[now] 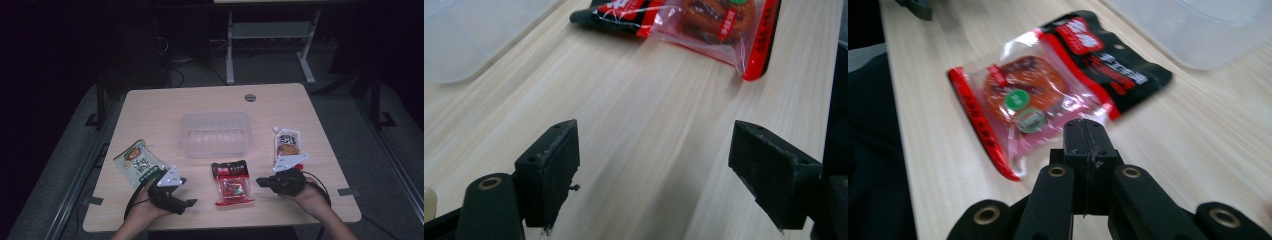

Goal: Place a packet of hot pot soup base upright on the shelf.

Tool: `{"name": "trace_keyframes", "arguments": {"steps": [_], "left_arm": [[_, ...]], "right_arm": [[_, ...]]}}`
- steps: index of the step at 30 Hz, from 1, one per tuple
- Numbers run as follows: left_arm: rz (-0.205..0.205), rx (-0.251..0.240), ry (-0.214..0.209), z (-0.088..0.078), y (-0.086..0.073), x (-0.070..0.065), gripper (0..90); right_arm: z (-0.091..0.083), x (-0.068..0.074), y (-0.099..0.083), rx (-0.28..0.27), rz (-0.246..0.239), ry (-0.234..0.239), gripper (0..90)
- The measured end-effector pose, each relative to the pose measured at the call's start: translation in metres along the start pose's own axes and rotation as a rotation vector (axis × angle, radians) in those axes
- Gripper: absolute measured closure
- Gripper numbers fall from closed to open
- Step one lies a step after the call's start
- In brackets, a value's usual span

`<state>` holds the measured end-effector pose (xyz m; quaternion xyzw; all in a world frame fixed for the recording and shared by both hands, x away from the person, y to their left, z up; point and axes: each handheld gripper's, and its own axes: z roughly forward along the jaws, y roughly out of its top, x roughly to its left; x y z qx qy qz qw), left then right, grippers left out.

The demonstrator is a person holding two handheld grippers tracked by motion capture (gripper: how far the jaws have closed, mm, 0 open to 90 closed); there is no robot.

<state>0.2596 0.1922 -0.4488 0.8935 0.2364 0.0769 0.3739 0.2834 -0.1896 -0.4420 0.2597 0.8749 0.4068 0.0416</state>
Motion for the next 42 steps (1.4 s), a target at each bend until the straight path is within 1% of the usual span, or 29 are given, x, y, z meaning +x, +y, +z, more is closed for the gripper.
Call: {"name": "trace_keyframes", "arguments": {"steps": [1, 4, 6, 7, 9, 10, 11, 14, 15, 17, 18, 19, 21, 23, 25, 26, 27, 28, 30, 33, 35, 36, 40, 42], "left_arm": [[-0.005, -0.007, -0.003, -0.001, -0.001, -0.001, 19.6], [0.002, 0.001, -0.007, -0.003, 0.000, -0.001, 19.0], [0.001, -0.007, -0.005, -0.003, 0.000, -0.002, 19.0], [0.007, -0.002, -0.005, -0.003, 0.001, -0.001, 19.0], [0.004, -0.002, -0.004, -0.003, 0.002, 0.001, 19.0], [-0.001, -0.007, -0.002, -0.002, 0.002, 0.001, 19.0], [0.004, -0.004, -0.004, -0.002, 0.002, 0.002, 18.9], [0.003, -0.003, -0.006, -0.002, 0.002, 0.001, 18.8], [0.006, -0.001, -0.007, -0.002, 0.002, 0.001, 18.7], [0.002, -0.005, -0.008, -0.002, 0.002, 0.000, 18.6], [0.004, -0.006, -0.008, -0.002, 0.002, 0.000, 18.6], [0.004, -0.006, -0.008, -0.002, 0.002, 0.000, 18.6], [0.004, -0.005, -0.009, -0.003, 0.002, 0.000, 18.4], [0.003, -0.005, -0.011, -0.003, 0.002, 0.000, 18.4], [0.006, 0.000, -0.012, -0.003, 0.002, 0.001, 18.3], [0.001, -0.003, -0.014, -0.003, 0.002, 0.000, 18.3], [-0.001, -0.001, -0.015, -0.003, 0.002, 0.000, 18.3], [-0.001, -0.001, -0.015, -0.003, 0.002, 0.000, 18.3], [0.002, 0.001, -0.020, -0.002, 0.001, 0.000, 18.3], [0.001, 0.004, -0.020, -0.003, 0.001, 0.000, 18.2], [0.004, 0.006, -0.021, -0.003, 0.001, 0.001, 18.3], [0.003, 0.006, -0.024, -0.003, 0.001, 0.001, 18.3], [0.002, 0.015, -0.029, -0.003, 0.000, 0.001, 18.2], [-0.004, 0.010, -0.029, -0.003, 0.000, 0.001, 18.1]], "right_arm": [[0.002, 0.001, 0.001, 0.004, -0.007, 0.010, 89.9], [0.007, 0.006, 0.004, 0.026, -0.027, 0.029, 90.0], [0.011, 0.009, 0.005, 0.038, -0.036, 0.045, 90.0], [0.013, 0.010, 0.007, 0.041, -0.040, 0.056, 90.0], [0.017, 0.012, 0.008, 0.047, -0.048, 0.070, 90.0], [0.017, 0.012, 0.008, 0.047, -0.048, 0.070, 90.0], [0.022, 0.014, 0.009, 0.057, -0.055, 0.081, 90.0], [0.026, 0.017, 0.011, 0.066, -0.065, 0.093, 90.0], [0.027, 0.017, 0.011, 0.067, -0.056, 0.099, 90.0], [0.028, 0.017, 0.012, 0.070, -0.071, 0.099, 90.0], [0.029, 0.019, 0.013, 0.076, -0.055, 0.103, 90.0], [0.029, 0.019, 0.013, 0.076, -0.055, 0.103, 90.0], [0.031, 0.020, 0.012, 0.096, -0.053, 0.100, 90.0], [0.035, 0.021, 0.012, 0.113, -0.071, 0.103, 90.0], [0.036, 0.021, 0.013, 0.113, -0.078, 0.103, 90.0], [0.039, 0.022, 0.014, 0.115, -0.087, 0.114, 90.0], [0.040, 0.024, 0.015, 0.111, -0.069, 0.127, 90.0], [0.040, 0.024, 0.015, 0.111, -0.069, 0.127, 90.0], [0.045, 0.026, 0.017, 0.119, -0.097, 0.130, 90.0], [0.047, 0.029, 0.019, 0.120, -0.095, 0.138, 90.0], [0.051, 0.031, 0.022, 0.120, -0.102, 0.147, 90.0], [0.052, 0.032, 0.023, 0.118, -0.095, 0.153, 90.0], [0.059, 0.036, 0.029, 0.113, -0.105, 0.170, 90.0], [0.066, 0.040, 0.033, 0.113, -0.133, 0.179, 90.0]]}}
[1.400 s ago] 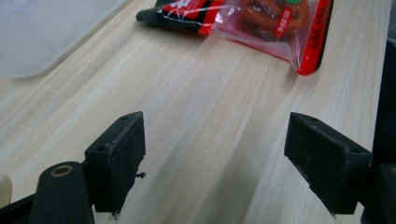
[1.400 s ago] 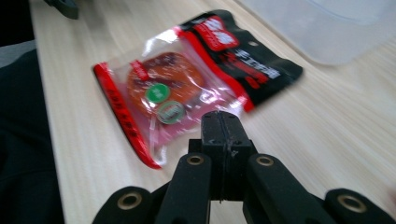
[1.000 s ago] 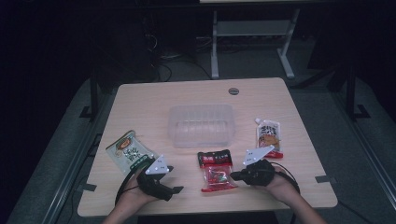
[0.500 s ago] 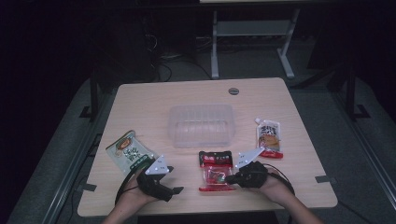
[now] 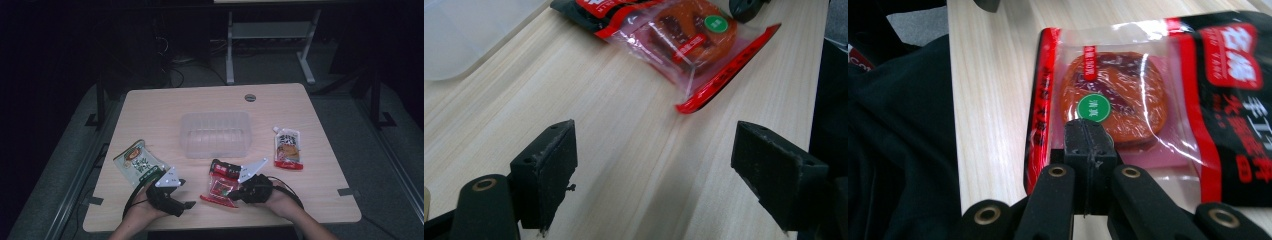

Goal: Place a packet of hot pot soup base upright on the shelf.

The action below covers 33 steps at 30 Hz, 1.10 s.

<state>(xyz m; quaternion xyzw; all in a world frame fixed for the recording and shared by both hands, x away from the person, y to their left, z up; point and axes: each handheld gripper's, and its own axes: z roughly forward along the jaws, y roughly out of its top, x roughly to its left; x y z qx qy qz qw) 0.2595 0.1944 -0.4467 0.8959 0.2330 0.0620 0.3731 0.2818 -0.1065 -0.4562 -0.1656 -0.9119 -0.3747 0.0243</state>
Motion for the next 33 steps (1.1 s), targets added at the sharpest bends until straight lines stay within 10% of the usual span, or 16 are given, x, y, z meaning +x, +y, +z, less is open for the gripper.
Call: {"name": "trace_keyframes", "arguments": {"steps": [19, 33], "left_arm": [[0.008, 0.001, 0.004, -0.004, -0.001, 0.002, 18.2], [0.001, 0.000, -0.002, -0.001, 0.001, 0.001, 18.2]], "right_arm": [[0.034, 0.006, 0.033, -0.012, -0.050, 0.044, 90.0], [0.002, -0.055, 0.026, -0.067, 0.105, -0.145, 90.0]]}}
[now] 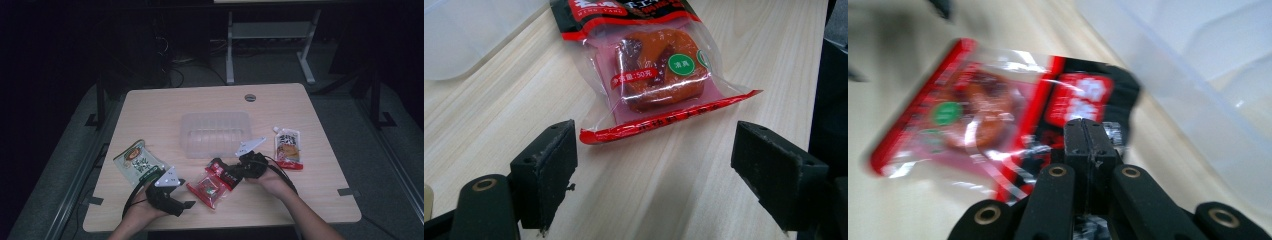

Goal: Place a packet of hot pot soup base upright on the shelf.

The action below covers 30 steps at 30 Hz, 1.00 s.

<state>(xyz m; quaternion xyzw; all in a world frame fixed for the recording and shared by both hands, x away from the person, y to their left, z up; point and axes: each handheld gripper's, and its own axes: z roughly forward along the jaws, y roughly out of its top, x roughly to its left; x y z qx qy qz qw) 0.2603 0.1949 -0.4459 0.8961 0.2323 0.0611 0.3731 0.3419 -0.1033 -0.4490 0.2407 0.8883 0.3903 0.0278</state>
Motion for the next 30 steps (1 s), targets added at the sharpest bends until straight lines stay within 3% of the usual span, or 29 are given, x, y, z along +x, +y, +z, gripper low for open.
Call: {"name": "trace_keyframes", "arguments": {"steps": [5, 14, 30], "left_arm": [[0.001, -0.001, -0.002, 0.000, -0.001, 0.001, 18.1], [0.000, -0.004, -0.002, -0.001, -0.002, 0.000, 18.2], [0.009, 0.004, -0.004, -0.001, -0.001, 0.000, 18.2]], "right_arm": [[0.013, -0.015, 0.006, 0.011, 0.011, -0.028, 90.0], [0.021, -0.015, 0.003, 0.048, -0.003, -0.056, 90.0], [0.022, -0.012, 0.000, 0.063, 0.011, -0.052, 90.0]]}}
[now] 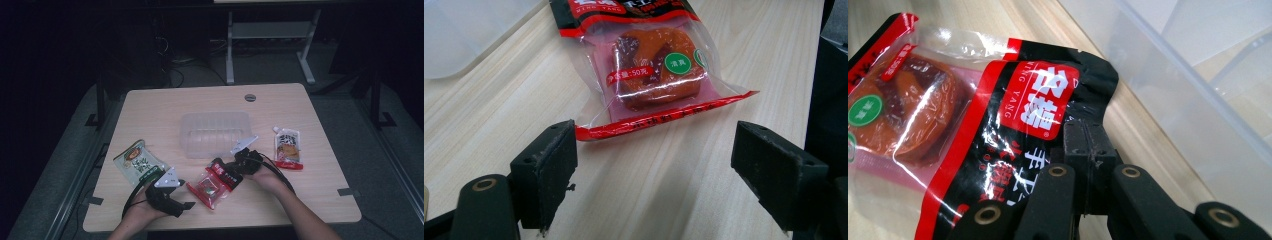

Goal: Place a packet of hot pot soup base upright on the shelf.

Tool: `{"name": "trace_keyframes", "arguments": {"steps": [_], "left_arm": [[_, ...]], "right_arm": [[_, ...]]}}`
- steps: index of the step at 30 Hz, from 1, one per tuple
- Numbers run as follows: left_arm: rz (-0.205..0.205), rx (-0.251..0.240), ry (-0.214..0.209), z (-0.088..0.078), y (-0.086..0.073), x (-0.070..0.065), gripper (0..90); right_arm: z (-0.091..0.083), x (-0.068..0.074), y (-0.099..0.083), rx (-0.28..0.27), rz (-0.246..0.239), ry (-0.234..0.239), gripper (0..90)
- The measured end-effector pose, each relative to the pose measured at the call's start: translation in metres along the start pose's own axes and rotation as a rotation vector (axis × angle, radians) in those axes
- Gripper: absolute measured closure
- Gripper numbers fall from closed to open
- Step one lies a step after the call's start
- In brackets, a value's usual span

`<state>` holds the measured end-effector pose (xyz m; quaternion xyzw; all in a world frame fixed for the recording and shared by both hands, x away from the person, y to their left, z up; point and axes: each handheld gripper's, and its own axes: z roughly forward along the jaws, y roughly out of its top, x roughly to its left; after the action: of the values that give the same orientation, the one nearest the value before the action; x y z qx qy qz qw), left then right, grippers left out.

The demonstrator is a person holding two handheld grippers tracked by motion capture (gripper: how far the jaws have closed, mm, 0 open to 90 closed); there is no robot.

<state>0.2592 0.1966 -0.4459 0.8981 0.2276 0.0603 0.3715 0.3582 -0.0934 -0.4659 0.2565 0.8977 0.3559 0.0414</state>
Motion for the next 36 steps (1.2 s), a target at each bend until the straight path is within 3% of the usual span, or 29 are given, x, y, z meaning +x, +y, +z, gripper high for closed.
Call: {"name": "trace_keyframes", "arguments": {"steps": [9, 19, 20, 23, 25, 27, 28, 30, 31, 36], "left_arm": [[0.000, 0.002, 0.000, 0.000, 0.000, 0.000, 18.2], [-0.005, 0.003, -0.005, 0.001, 0.001, -0.001, 18.2], [-0.006, 0.003, -0.004, 0.002, 0.001, -0.001, 18.2], [-0.001, 0.006, -0.010, 0.003, 0.002, -0.002, 18.2], [0.003, 0.005, -0.009, 0.003, 0.002, -0.002, 18.3], [0.009, 0.008, -0.010, 0.002, 0.002, -0.002, 18.6], [0.006, 0.003, -0.010, 0.002, 0.001, -0.003, 18.6], [0.007, 0.007, -0.012, 0.002, 0.001, -0.002, 19.4], [0.007, 0.008, -0.012, 0.002, 0.001, -0.002, 19.4], [0.018, 0.003, 0.003, 0.000, 0.003, -0.001, 23.2]], "right_arm": [[-0.009, 0.010, -0.007, 0.041, -0.054, -0.009, 90.0], [-0.022, 0.029, -0.020, 0.084, -0.099, 0.028, 90.0], [-0.023, 0.032, -0.022, 0.083, -0.129, 0.032, 90.0], [-0.024, 0.034, -0.022, 0.080, -0.105, 0.042, 90.0], [-0.025, 0.031, -0.023, 0.074, -0.118, 0.043, 90.0], [-0.031, 0.028, -0.023, 0.047, -0.105, 0.039, 89.9], [-0.036, 0.029, -0.022, 0.034, -0.060, 0.042, 87.2], [-0.048, 0.029, -0.026, 0.006, -0.015, 0.039, 77.0], [-0.048, 0.029, -0.026, 0.006, -0.015, 0.039, 77.0], [-0.062, 0.032, -0.044, -0.008, 0.024, 0.003, 52.7]]}}
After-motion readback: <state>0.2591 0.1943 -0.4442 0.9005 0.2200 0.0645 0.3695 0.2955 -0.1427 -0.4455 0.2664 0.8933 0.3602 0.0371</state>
